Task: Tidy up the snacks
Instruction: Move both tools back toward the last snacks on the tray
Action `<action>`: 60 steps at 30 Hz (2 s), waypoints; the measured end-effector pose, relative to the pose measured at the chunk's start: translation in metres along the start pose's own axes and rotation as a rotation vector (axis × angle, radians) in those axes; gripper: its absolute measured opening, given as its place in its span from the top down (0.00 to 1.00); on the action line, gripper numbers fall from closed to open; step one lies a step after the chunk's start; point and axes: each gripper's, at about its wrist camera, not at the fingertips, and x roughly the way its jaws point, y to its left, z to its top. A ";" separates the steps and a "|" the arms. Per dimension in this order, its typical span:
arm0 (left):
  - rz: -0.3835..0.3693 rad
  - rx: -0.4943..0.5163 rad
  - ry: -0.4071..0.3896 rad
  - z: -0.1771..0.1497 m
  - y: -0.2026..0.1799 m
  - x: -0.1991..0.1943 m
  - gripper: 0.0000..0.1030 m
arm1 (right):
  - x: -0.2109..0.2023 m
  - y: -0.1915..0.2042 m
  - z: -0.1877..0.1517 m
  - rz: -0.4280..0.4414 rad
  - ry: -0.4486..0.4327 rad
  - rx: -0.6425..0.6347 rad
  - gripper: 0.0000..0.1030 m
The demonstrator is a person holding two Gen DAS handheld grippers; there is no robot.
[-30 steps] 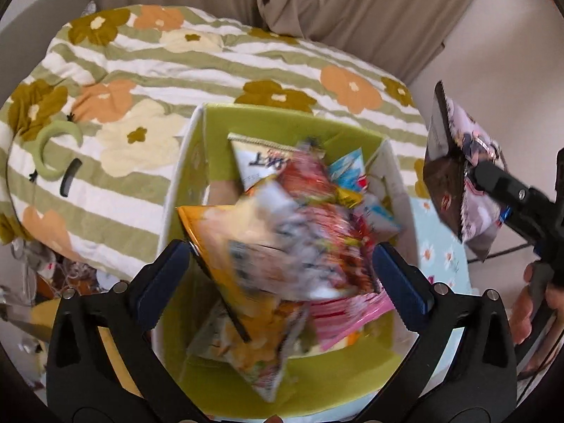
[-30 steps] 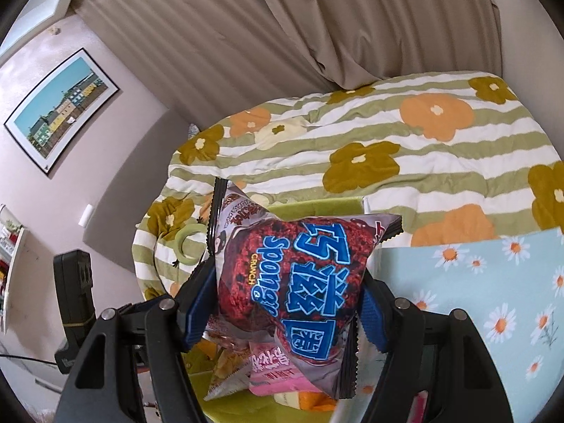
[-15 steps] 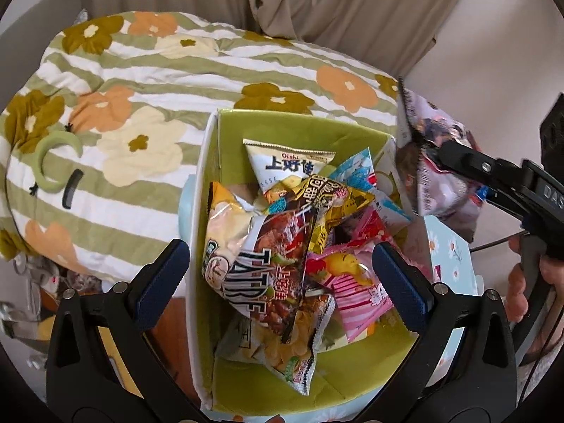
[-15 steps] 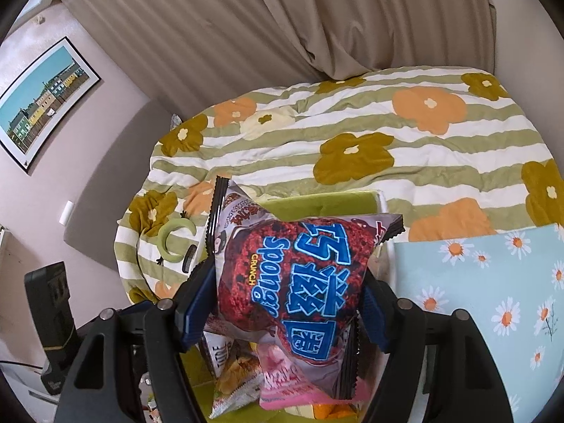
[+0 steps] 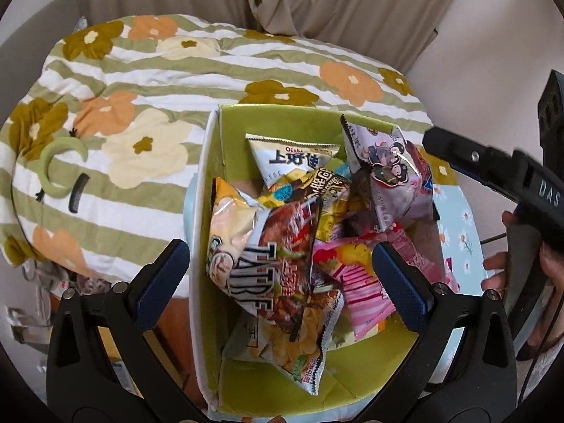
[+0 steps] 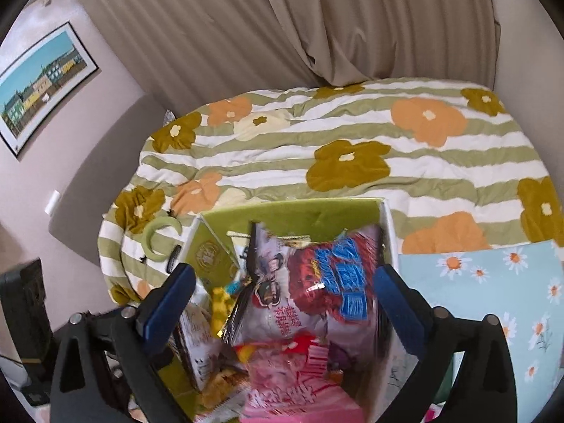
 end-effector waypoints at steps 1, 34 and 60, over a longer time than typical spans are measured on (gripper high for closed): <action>0.001 0.001 0.000 -0.001 -0.001 0.000 0.00 | -0.001 0.000 -0.001 -0.008 -0.003 -0.006 0.02; -0.020 0.050 -0.122 -0.060 -0.214 -0.042 0.00 | -0.180 -0.156 -0.063 -0.101 -0.074 -0.063 0.02; 0.021 -0.078 0.017 -0.203 -0.262 0.078 0.01 | -0.048 -0.201 -0.220 0.002 0.159 -0.366 0.02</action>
